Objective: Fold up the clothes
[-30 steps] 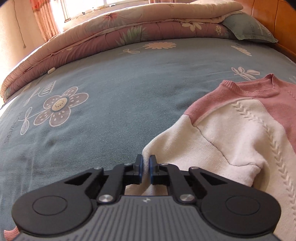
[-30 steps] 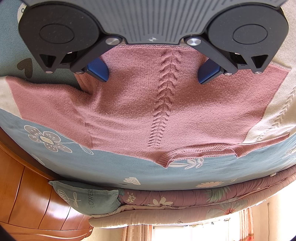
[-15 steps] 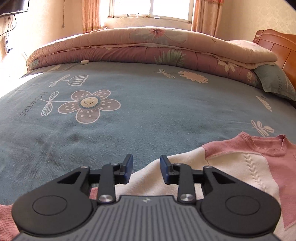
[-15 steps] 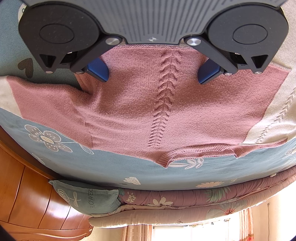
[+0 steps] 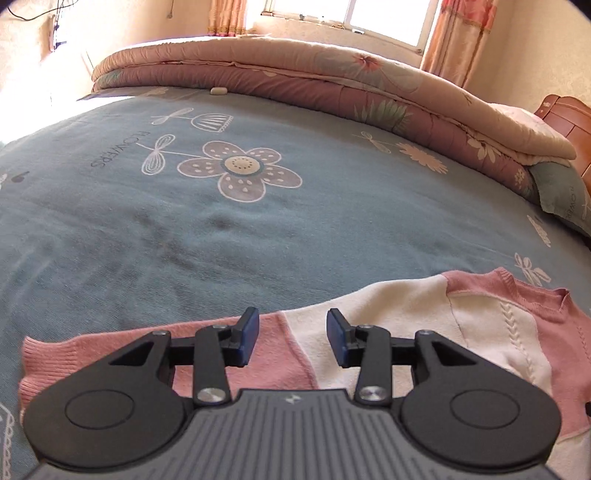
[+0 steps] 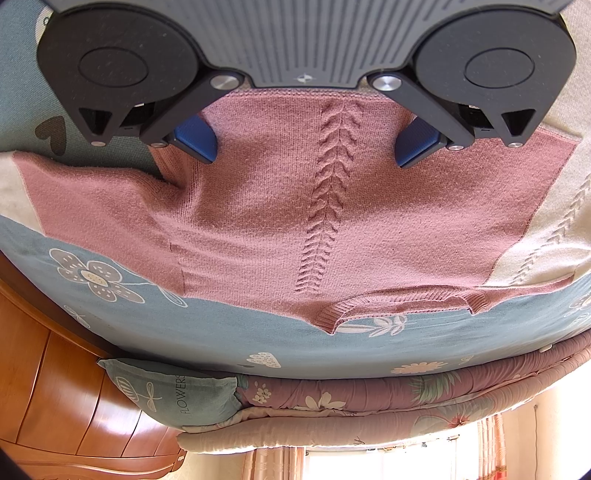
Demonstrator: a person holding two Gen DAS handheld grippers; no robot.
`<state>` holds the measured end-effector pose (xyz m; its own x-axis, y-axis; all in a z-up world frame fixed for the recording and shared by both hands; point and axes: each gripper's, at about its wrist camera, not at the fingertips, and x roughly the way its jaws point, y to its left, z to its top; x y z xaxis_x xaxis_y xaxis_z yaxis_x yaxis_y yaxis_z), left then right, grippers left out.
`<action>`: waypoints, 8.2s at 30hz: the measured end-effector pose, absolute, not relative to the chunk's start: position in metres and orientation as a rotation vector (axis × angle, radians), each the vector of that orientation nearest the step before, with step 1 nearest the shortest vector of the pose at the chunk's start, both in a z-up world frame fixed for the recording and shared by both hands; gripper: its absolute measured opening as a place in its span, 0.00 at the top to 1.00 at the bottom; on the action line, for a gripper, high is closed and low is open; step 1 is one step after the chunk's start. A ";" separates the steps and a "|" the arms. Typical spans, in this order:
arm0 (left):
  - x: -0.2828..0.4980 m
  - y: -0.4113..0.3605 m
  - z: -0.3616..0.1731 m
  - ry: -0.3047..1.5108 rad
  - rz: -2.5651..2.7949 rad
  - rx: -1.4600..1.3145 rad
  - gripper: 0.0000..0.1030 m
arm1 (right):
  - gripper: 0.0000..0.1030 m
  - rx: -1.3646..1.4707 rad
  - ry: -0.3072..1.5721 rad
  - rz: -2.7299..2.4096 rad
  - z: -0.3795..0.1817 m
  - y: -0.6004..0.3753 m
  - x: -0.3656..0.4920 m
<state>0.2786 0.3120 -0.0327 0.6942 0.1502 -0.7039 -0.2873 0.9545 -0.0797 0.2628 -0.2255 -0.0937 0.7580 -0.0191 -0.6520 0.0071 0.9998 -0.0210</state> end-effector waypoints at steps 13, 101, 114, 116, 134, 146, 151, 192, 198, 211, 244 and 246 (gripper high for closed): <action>0.280 0.342 -0.064 0.843 0.206 -0.108 0.72 | 0.00 -0.018 0.709 -0.015 -0.094 -0.225 0.263; 0.291 0.137 -0.056 0.883 -0.120 -0.398 0.48 | 0.00 -0.179 0.896 0.405 -0.080 -0.171 0.231; 0.327 0.135 -0.064 0.849 -0.031 -0.382 0.33 | 0.00 -0.181 0.887 0.403 -0.081 -0.171 0.230; 0.329 0.139 -0.060 0.841 -0.008 -0.429 0.33 | 0.00 -0.181 0.887 0.404 -0.081 -0.172 0.230; 0.297 0.207 -0.086 0.720 0.019 -0.932 0.25 | 0.00 -0.182 0.876 0.404 -0.082 -0.171 0.230; 0.301 0.219 -0.067 0.801 0.082 -0.779 0.25 | 0.00 -0.189 0.879 0.407 -0.082 -0.172 0.229; 0.270 0.210 -0.040 0.797 -0.005 -0.729 0.25 | 0.00 -0.190 0.880 0.405 -0.082 -0.171 0.230; 0.269 0.189 -0.040 0.652 -0.170 -0.276 0.10 | 0.00 -0.130 0.888 0.392 -0.038 -0.135 0.270; 0.260 0.247 -0.046 0.681 0.014 -0.328 0.10 | 0.00 -0.155 0.901 0.462 -0.010 -0.059 0.338; 0.247 0.320 -0.045 0.568 0.065 -0.525 0.06 | 0.00 -0.233 1.090 0.484 -0.074 0.039 0.434; 0.226 0.359 -0.042 0.527 0.114 -0.681 0.06 | 0.00 -0.347 1.117 0.668 -0.064 0.150 0.429; 0.227 0.361 -0.043 0.534 0.125 -0.679 0.05 | 0.00 -0.344 1.064 0.628 -0.066 0.158 0.431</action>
<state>0.2268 0.3613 -0.0432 0.8587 -0.0603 -0.5089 -0.2801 0.7763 -0.5647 0.4310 0.1580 -0.0660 0.3355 0.3105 -0.8894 -0.6289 0.7767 0.0340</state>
